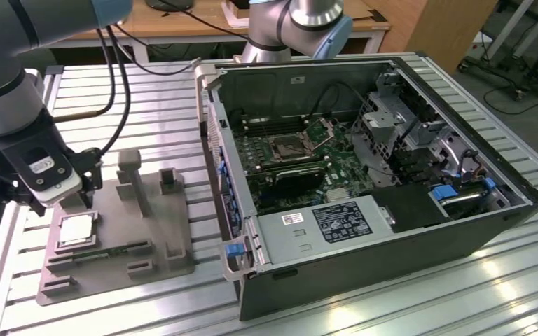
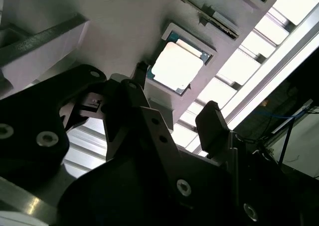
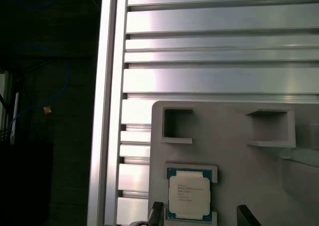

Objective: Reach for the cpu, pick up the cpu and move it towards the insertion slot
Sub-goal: 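Pick up the cpu and move it towards the insertion slot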

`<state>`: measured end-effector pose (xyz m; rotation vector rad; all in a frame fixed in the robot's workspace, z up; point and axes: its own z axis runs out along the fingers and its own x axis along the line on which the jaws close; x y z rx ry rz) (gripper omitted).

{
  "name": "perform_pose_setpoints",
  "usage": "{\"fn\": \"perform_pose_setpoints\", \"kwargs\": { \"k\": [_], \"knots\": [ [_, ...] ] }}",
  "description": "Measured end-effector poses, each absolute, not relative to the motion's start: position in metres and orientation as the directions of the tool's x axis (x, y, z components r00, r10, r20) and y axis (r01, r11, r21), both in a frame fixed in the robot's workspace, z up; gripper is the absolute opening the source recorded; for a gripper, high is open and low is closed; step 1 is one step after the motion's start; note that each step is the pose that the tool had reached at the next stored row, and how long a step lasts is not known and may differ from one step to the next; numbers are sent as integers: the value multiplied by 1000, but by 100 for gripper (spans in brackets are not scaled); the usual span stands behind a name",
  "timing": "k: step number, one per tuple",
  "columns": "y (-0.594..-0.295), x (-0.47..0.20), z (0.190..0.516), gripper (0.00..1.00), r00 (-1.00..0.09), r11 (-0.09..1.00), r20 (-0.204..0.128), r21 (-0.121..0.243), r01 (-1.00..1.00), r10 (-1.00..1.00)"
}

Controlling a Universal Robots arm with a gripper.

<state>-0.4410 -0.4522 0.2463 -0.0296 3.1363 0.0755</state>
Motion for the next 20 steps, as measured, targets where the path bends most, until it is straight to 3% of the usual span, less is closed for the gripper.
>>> {"fn": "perform_pose_setpoints", "kwargs": {
  "k": [20],
  "knots": [
    [-453, -441, 239, 66, -1000, 999, -4, 48, -19, -19]
  ]
}}
